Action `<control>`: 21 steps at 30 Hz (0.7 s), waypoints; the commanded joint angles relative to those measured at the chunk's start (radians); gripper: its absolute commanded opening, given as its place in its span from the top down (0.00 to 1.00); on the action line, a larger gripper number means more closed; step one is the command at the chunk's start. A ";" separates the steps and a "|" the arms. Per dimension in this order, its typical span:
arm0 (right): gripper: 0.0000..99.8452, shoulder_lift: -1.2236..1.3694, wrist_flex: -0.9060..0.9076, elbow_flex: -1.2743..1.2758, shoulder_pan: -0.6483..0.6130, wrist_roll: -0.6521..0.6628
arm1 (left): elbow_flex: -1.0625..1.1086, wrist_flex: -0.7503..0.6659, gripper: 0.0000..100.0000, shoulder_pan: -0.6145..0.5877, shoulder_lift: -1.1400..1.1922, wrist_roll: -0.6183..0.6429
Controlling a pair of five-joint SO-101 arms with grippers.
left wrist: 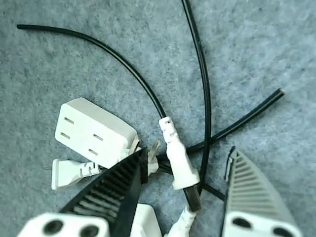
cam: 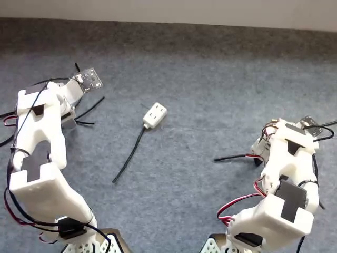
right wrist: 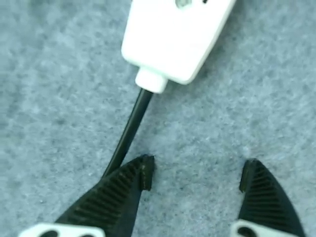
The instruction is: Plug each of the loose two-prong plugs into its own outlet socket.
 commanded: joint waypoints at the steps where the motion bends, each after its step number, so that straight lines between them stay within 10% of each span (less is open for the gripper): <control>1: 0.71 -0.008 -0.050 -0.002 -0.033 -0.009 | -0.005 -0.014 0.82 -0.012 -0.036 -0.009; 13: 0.71 -0.008 -0.051 -0.002 -0.033 -0.009 | -0.084 0.012 0.97 -0.012 -0.013 -0.008; 21: 0.71 -0.008 -0.076 -0.002 -0.035 -0.009 | -0.127 0.385 0.97 0.081 -0.239 -0.014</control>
